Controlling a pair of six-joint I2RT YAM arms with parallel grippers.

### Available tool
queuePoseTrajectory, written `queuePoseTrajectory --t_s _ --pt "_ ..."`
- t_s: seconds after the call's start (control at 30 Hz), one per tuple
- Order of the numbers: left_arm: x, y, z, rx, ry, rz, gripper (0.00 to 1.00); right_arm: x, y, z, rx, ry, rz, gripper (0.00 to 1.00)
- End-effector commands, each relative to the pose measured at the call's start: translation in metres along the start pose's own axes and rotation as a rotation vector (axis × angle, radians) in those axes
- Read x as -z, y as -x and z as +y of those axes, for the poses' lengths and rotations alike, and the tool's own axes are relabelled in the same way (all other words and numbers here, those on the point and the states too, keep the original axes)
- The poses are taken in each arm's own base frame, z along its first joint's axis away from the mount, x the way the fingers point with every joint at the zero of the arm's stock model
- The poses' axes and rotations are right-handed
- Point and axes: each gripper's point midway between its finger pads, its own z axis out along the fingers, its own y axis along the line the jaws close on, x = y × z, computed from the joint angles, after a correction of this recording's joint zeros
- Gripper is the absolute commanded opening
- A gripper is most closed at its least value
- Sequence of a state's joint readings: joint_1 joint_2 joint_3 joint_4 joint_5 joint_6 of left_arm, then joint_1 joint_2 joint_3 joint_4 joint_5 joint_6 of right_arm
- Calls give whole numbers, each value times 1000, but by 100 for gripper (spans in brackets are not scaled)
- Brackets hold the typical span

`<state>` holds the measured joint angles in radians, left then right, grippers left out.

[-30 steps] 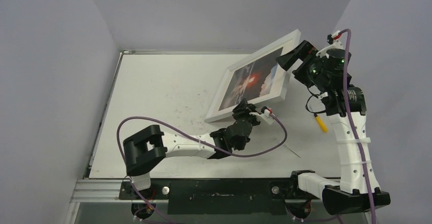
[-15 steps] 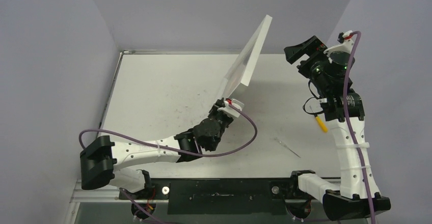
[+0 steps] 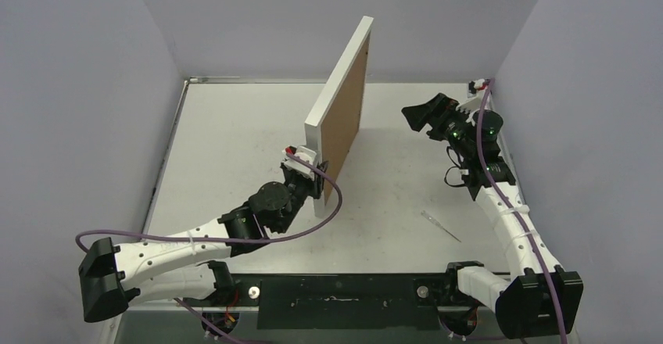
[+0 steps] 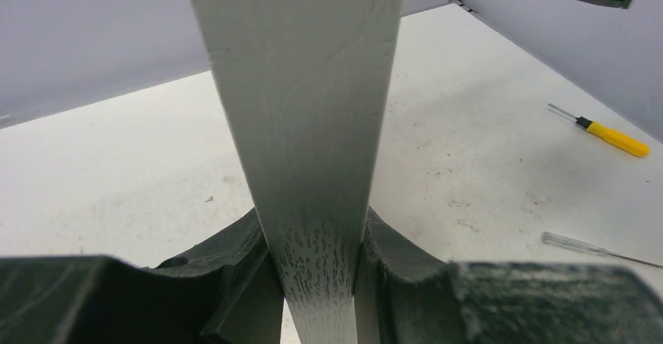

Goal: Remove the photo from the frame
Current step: Turn over the photo frame at the center of the board.

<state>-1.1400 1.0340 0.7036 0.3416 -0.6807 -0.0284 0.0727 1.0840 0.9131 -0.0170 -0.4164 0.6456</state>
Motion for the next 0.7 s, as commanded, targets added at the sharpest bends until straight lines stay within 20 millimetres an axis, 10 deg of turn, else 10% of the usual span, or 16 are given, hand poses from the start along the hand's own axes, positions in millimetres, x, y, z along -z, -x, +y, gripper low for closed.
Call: queuePoseTrajectory --t_s 0.0,0.67 --pt "14 47 -18 205 -146 -112 0 -3 20 37 139 237 -122 91" --pt "36 71 18 388 -232 -155 0 -56 -36 50 356 483 -49 96"
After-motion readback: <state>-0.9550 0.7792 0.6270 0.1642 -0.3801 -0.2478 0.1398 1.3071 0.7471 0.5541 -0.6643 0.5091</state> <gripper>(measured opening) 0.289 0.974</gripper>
